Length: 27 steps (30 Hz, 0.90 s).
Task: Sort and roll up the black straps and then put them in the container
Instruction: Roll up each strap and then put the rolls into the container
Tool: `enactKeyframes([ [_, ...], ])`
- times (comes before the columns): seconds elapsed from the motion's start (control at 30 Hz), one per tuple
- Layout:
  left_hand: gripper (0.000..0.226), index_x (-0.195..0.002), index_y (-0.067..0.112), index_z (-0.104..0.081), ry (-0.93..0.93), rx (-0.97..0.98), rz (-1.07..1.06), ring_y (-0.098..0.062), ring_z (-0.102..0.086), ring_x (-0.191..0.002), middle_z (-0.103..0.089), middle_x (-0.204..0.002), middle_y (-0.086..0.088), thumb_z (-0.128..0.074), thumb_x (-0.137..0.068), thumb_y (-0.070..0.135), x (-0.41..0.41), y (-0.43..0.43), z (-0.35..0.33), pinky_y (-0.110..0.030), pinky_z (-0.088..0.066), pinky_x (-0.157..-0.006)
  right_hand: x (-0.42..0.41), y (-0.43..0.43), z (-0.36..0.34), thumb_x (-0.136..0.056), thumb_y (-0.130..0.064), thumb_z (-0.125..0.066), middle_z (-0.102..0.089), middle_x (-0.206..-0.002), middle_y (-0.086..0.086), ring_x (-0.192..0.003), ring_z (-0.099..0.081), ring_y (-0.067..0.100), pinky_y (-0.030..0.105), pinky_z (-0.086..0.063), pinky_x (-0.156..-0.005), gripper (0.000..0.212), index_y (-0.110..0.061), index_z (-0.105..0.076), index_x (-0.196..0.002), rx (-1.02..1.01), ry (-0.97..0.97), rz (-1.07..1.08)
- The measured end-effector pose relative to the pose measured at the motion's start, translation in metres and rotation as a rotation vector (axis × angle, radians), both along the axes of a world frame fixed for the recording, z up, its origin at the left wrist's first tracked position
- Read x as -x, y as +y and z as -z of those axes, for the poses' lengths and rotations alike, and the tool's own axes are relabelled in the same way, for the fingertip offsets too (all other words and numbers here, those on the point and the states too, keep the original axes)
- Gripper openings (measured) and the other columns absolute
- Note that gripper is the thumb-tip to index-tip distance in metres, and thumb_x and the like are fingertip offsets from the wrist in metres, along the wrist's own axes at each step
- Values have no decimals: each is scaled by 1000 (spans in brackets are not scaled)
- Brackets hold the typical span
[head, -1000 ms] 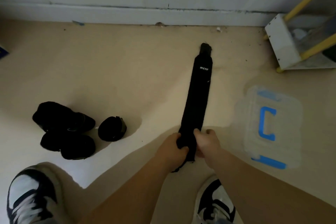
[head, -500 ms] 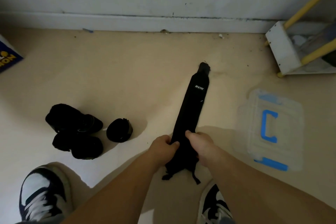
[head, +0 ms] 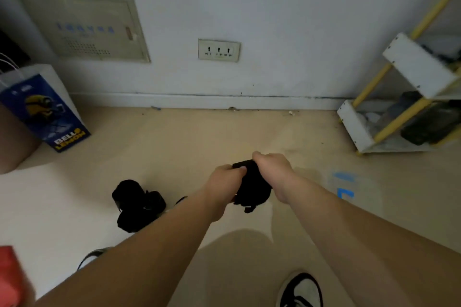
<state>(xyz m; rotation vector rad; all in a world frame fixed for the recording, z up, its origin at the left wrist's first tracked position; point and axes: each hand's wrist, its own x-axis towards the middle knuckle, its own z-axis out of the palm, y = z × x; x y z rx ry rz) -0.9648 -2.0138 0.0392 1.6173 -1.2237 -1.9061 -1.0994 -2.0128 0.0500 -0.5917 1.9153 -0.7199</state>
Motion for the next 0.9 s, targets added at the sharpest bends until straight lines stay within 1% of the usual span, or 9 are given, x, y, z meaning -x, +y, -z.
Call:
enactKeyframes([
  [0.07, 23, -121, 9, -67, 39, 43, 41, -31, -76, -103, -76, -114, -19, -53, -102, 10, -3, -2, -41, -43, -61, -96, -7, -3, -42, -102, -30, -52, -65, -90, 11, -78, -64, 27, 31, -48, -64, 27, -9, -61, -88, 71, 50, 21],
  [0.2, 25, -119, 16, -72, 97, 203, 81, -28, -78, -100, -79, -110, -12, -52, -105, 12, -16, 3, -125, -45, -65, -88, -23, 2, -127, -100, -35, -56, -72, -99, 13, -88, -71, 32, 36, -56, -77, 30, -7, -68, -99, 224, 77, 31],
  [0.3, 23, -119, 19, -70, 111, 323, 28, -26, -79, -93, -80, -107, -10, -50, -107, 19, -35, 11, -180, -38, -67, -71, -36, 18, -184, -96, -40, -64, -78, -102, 14, -89, -77, 30, 34, -60, -75, 35, -7, -75, -103, 360, 60, -23],
  [0.4, 19, -118, 25, -68, 167, 402, -81, -20, -80, -87, -81, -101, -3, -53, -108, 24, -59, 24, -219, -31, -61, -63, -53, 37, -222, -98, -45, -68, -80, -99, 6, -81, -75, 16, 23, -58, -63, 34, -13, -77, -103, 493, 31, -82],
  [0.57, 17, -119, 28, -65, 254, 377, -169, -22, -79, -90, -80, -106, -6, -53, -107, 30, -83, 44, -236, -36, -62, -69, -89, 44, -234, -105, -51, -53, -74, -114, 6, -93, -73, 18, 28, -55, -68, 36, -20, -72, -106, 534, 40, -182],
  [0.67, 21, -124, 30, -61, 326, 283, -217, -28, -80, -96, -80, -109, -9, -59, -103, 23, -90, 46, -224, -49, -65, -87, -104, 39, -220, -97, -67, -49, -64, -130, 3, -110, -70, 19, 38, -59, -88, 42, -33, -70, -110, 509, 14, -272],
  [0.77, 26, -121, 20, -65, 311, 290, -199, -26, -80, -85, -79, -100, -13, -59, -100, 8, -96, 32, -214, -43, -65, -74, -105, 31, -210, -95, -70, -48, -69, -129, 0, -115, -70, 19, 45, -55, -105, 45, -36, -70, -116, 465, -60, -334],
  [0.83, 21, -112, 16, -71, 266, 347, -222, -30, -79, -84, -79, -97, -15, -56, -101, 6, -98, 20, -213, -45, -65, -74, -100, 27, -208, -107, -53, -49, -77, -119, -2, -111, -74, 19, 44, -57, -102, 32, -32, -70, -118, 463, -138, -357],
  [0.9, 17, -108, 13, -72, 237, 375, -292, -36, -79, -86, -79, -97, -18, -57, -102, 10, -96, 9, -214, -55, -65, -80, -94, 22, -207, -110, -43, -52, -81, -106, -4, -100, -78, 16, 38, -62, -87, 26, -27, -72, -117, 478, -144, -397],
])
